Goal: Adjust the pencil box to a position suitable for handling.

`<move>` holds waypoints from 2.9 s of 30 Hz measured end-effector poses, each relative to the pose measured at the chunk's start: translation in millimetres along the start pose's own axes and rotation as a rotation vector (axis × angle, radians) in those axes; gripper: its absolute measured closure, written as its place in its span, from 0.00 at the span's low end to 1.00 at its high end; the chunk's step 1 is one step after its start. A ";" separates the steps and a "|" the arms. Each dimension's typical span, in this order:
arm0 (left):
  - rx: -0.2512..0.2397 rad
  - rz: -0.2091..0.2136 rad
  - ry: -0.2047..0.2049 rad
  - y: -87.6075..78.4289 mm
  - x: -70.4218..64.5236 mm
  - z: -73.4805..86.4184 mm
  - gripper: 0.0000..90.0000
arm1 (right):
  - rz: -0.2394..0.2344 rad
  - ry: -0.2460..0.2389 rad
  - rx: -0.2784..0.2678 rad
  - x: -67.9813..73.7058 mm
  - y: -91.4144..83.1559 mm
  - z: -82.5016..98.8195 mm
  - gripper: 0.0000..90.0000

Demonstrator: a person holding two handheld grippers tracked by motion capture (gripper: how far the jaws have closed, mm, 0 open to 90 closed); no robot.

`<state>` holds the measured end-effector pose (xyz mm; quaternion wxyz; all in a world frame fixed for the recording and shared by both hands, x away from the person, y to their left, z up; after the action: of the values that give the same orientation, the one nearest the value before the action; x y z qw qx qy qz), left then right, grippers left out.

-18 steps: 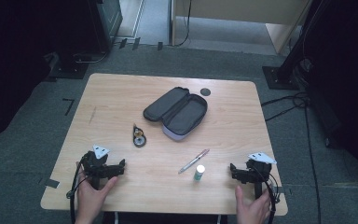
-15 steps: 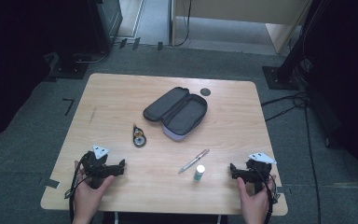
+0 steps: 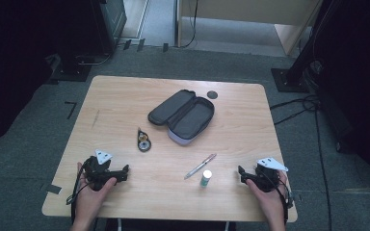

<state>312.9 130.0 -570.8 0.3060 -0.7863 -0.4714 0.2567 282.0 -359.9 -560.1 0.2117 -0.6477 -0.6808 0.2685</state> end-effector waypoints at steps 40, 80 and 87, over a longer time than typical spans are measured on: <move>0.000 0.014 0.014 -1.7 -1.4 2.3 0.00 | -0.088 -0.131 -0.146 49.9 -23.2 -146.9 0.55; 0.002 0.022 0.025 -1.5 -2.2 2.3 0.00 | -0.106 -0.093 0.066 81.6 134.6 -179.9 0.77; 0.002 0.022 0.025 -1.5 -2.3 2.3 0.00 | -0.091 -0.037 0.106 82.9 145.3 -175.9 0.79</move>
<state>309.5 129.0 -571.0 0.3097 -0.7945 -0.4584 0.2504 499.6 -258.9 -523.2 0.2448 -0.5990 -0.6981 0.3064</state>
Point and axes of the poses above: each handheld gripper's, and its own axes: y roughly forward along the jaws, z roughly out of its underside, x roughly to its left, the point moved 7 cm from there along y, roughly forward along the jaws, and after that the axes turned 10 degrees about z, right-handed, at the moved point
